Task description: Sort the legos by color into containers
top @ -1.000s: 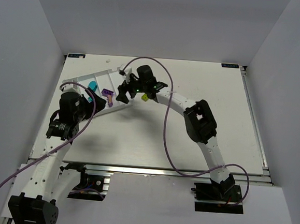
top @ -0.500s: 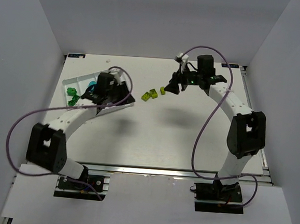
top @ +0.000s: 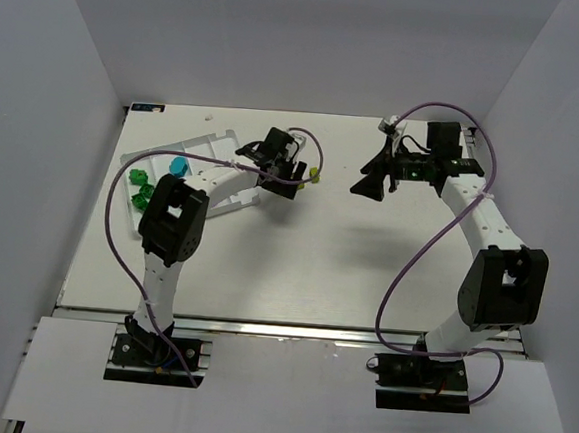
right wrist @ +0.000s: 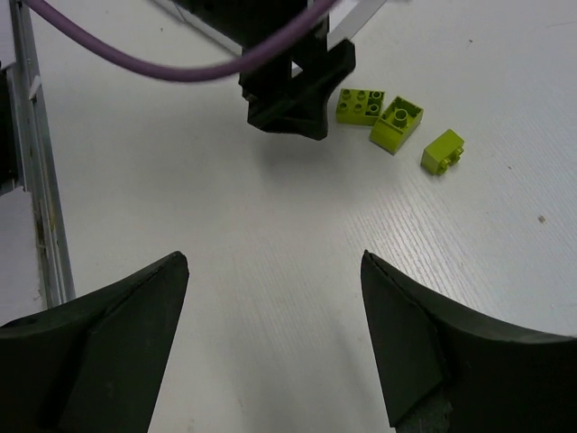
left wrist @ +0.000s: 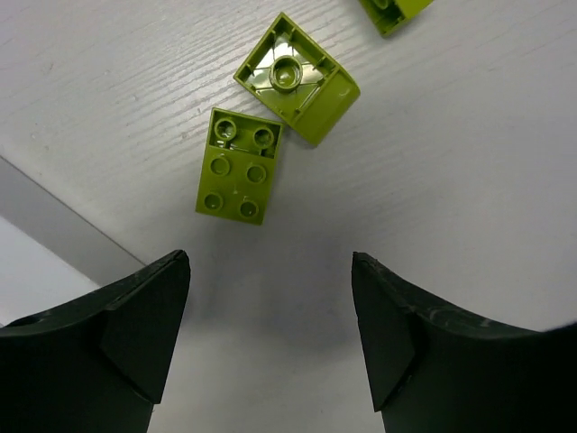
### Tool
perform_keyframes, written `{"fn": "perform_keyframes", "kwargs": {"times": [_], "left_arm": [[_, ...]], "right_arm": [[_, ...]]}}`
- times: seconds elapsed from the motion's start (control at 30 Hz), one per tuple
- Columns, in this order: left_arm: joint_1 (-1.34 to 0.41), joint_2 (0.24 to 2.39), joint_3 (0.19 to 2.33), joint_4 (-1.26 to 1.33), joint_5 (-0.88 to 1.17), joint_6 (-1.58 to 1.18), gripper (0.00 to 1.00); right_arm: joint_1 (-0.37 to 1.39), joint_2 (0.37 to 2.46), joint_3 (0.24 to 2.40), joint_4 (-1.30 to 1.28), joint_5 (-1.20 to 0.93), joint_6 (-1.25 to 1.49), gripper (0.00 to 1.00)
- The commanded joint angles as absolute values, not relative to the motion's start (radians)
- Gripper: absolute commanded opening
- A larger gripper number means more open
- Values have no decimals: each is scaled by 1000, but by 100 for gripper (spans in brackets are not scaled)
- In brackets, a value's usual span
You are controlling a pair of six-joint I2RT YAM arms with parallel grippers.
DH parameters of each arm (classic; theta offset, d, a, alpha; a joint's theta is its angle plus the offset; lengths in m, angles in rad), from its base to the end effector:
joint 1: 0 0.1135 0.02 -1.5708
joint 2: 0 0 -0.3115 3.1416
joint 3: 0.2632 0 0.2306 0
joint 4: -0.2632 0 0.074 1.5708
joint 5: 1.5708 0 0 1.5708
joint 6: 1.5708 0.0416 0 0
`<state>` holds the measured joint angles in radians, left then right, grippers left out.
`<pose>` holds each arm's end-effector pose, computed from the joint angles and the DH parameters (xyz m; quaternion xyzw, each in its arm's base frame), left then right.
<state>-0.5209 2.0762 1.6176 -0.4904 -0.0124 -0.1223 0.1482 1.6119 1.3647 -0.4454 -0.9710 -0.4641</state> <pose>0.4030 -0.2306 0.2473 0.1866 0.9336 -0.0911 0.2921 0.3296 0.0839 0.3662 -0.4304 0.7035 0.3580 0.4378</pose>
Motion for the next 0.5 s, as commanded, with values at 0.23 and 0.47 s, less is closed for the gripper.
{"fn": "perform_keyframes", "kwargs": {"times": [0.23, 0.47], "left_arm": [[-549, 2216, 1802, -555, -190, 44, 77], [-549, 2302, 1884, -571, -213, 61, 70]], "right_arm": [[51, 1586, 1350, -456, -1095, -477, 81], [51, 1580, 1342, -451, -1111, -477, 80]]}}
